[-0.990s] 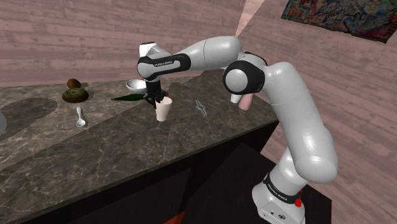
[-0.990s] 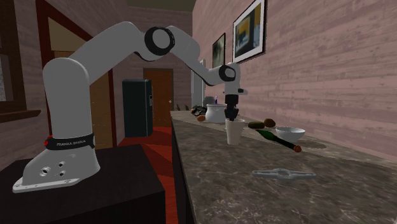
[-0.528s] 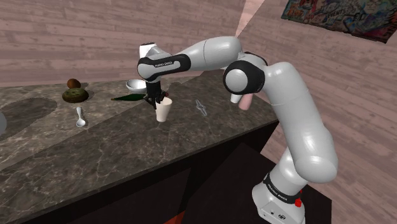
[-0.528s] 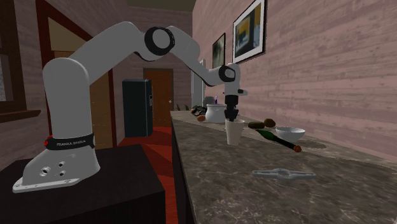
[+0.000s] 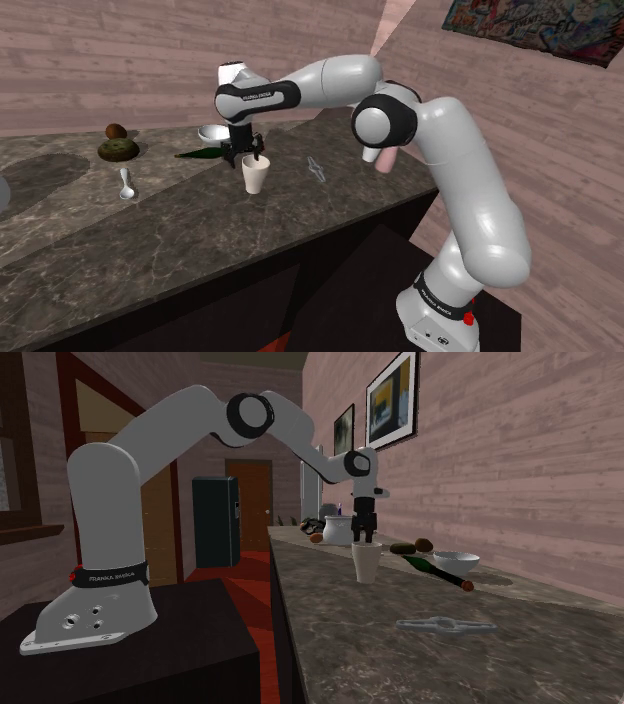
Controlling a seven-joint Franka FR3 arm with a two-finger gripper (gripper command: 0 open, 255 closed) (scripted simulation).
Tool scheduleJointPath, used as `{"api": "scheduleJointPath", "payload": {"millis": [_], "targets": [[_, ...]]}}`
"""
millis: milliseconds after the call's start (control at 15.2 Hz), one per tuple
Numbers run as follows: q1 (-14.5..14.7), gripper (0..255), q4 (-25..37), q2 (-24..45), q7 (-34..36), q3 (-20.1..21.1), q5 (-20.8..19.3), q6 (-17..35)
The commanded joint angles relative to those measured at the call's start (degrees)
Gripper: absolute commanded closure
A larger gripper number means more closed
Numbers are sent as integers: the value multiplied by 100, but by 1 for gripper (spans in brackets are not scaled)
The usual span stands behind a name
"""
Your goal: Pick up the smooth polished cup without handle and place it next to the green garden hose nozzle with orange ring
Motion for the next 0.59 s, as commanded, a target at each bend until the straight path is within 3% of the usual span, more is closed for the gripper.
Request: {"api": "scheduleJointPath", "payload": {"millis": [0,528], "targets": [[17,0,290,-36,-7,4,6,-328],[24,0,436,-39,-12,5,9,-477]]}}
